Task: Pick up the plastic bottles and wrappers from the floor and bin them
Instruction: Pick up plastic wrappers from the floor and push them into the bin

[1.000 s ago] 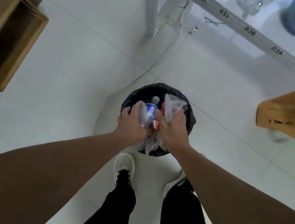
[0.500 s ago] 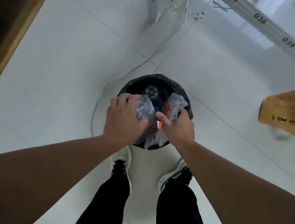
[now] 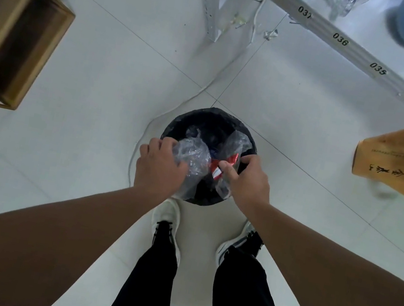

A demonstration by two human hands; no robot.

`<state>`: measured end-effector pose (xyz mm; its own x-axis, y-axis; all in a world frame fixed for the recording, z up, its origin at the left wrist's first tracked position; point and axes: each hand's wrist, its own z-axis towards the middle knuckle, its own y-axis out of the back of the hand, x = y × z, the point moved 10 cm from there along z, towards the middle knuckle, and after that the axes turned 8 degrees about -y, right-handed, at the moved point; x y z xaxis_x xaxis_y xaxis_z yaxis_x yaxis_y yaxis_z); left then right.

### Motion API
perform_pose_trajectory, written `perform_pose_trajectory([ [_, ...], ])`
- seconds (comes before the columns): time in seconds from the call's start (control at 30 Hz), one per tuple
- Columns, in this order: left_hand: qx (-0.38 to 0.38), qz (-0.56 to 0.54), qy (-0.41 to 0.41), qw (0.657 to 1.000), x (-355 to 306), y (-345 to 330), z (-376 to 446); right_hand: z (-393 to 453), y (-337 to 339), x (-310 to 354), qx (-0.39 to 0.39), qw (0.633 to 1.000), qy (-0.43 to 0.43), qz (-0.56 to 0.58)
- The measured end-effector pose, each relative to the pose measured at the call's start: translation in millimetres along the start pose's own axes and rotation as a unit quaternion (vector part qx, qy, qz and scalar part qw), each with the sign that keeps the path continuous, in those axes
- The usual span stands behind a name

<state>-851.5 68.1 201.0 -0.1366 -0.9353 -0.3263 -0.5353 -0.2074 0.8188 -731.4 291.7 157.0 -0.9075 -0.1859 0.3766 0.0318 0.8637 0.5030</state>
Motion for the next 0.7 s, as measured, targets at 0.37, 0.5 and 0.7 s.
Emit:
perform_pose_trajectory([
  [0.37, 0.024, -0.024, -0.026, 0.999, 4.0, -7.9, -24.2, -17.7, 4.9, -4.0, 0.028, 0.999, 0.039, 0.020],
  [0.5, 0.034, -0.036, -0.053, 0.997, -11.9, 0.7, -21.5, -25.3, 26.1, -13.5, 0.022, 0.999, 0.026, 0.009],
  [0.7, 0.048, -0.029, -0.128, 0.990, -52.5, 16.3, -10.9, -44.3, 64.0, -39.4, 0.007, 0.999, -0.008, 0.050],
])
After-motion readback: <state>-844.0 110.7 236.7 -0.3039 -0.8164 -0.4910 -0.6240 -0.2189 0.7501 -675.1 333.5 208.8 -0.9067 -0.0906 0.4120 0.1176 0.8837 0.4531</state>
